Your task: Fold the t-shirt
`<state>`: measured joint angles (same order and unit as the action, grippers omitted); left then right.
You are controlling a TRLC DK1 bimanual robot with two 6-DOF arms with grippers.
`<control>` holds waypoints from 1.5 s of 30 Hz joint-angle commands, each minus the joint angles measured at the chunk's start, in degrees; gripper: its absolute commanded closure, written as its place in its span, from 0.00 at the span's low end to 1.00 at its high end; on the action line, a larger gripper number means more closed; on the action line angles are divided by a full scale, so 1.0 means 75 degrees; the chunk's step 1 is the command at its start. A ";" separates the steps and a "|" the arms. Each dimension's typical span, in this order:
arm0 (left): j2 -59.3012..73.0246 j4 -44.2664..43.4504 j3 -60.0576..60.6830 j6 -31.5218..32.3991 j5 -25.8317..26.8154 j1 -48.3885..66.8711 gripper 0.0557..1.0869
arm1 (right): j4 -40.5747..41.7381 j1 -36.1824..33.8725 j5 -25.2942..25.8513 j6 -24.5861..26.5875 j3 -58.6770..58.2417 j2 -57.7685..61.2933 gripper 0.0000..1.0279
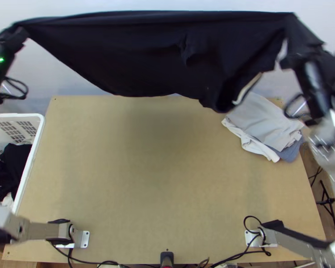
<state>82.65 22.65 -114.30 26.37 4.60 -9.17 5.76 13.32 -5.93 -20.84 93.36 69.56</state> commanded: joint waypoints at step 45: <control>-0.3075 -0.2294 1.0166 -0.0551 0.0394 0.0051 0.97 | -0.0217 0.0110 -0.0849 -0.1534 -0.7972 -0.2079 0.97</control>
<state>46.48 13.41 -37.69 21.65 7.46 -9.82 -3.20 16.12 -10.28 -30.13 35.11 43.40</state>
